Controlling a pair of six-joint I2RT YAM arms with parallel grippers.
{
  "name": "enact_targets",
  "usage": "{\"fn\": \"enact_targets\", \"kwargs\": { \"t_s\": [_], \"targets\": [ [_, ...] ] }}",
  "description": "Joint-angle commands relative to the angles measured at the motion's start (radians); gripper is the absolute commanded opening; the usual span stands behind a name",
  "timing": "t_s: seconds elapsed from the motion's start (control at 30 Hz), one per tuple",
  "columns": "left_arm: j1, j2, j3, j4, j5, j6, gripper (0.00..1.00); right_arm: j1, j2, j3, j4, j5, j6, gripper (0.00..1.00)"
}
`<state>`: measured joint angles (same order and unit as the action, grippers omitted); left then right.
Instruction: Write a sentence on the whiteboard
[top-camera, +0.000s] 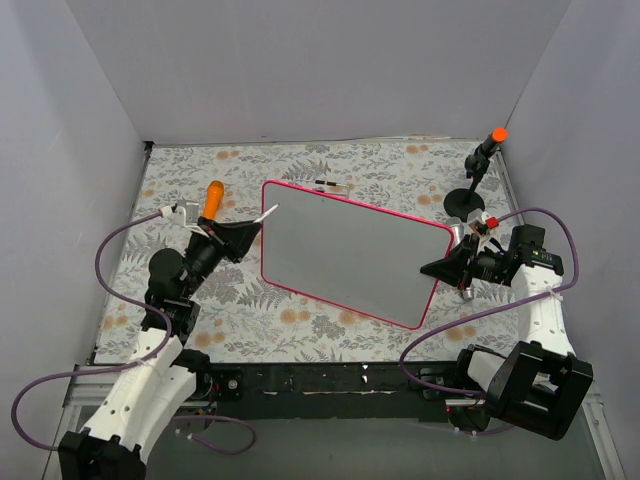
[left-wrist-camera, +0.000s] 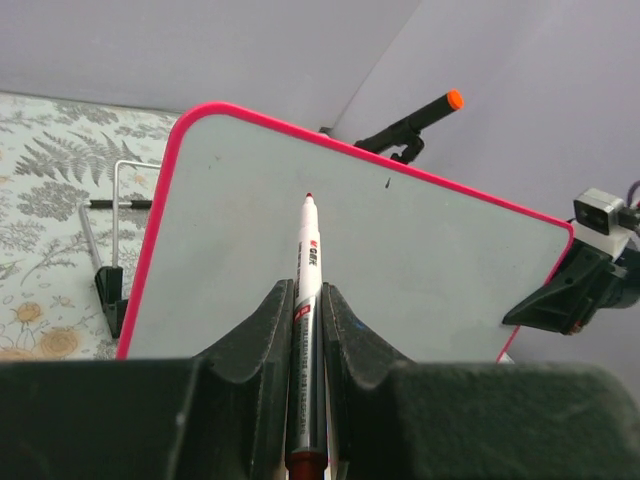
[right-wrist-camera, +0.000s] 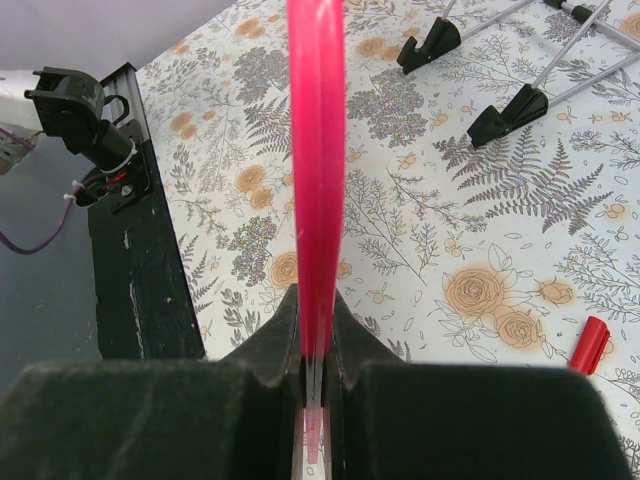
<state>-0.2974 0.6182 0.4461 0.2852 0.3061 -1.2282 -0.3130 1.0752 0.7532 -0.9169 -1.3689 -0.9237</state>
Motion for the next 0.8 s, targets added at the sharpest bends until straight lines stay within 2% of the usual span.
{"fn": "enact_targets", "kwargs": {
  "t_s": [0.0, 0.07, 0.2, 0.33, 0.47, 0.6, 0.7, 0.73, 0.77],
  "targets": [
    [0.164, 0.048, 0.016, 0.164, 0.331, -0.158, 0.00, 0.000, -0.009, 0.023, 0.026, 0.077, -0.063, 0.01],
    [0.205, 0.034, 0.028, 0.170, 0.396, -0.171, 0.00, 0.000, -0.012, 0.023, 0.026, 0.077, -0.064, 0.01],
    [0.222, 0.067, 0.126, 0.001, 0.476, -0.068, 0.00, 0.002, -0.009, 0.028, 0.024, 0.073, -0.064, 0.01],
    [0.256, 0.153, 0.138, 0.043, 0.596, -0.065, 0.00, 0.006, -0.001, 0.034, 0.013, 0.074, -0.075, 0.01],
    [0.287, 0.215, 0.143, 0.089, 0.654, -0.070, 0.00, 0.008, -0.006, 0.032, 0.018, 0.073, -0.076, 0.01],
    [0.296, 0.242, 0.195, 0.001, 0.665, 0.015, 0.00, 0.011, 0.046, 0.066, 0.004, 0.067, -0.089, 0.01],
    [0.296, 0.249, 0.221, -0.046, 0.677, 0.059, 0.00, 0.014, 0.130, 0.145, -0.161, 0.070, -0.254, 0.01],
    [0.296, 0.249, 0.224, -0.055, 0.680, 0.070, 0.00, 0.012, 0.156, 0.172, -0.218, 0.079, -0.390, 0.01],
    [0.296, 0.250, 0.224, -0.060, 0.686, 0.075, 0.00, 0.012, 0.185, 0.196, -0.277, 0.088, -0.441, 0.01]
  ]
}}
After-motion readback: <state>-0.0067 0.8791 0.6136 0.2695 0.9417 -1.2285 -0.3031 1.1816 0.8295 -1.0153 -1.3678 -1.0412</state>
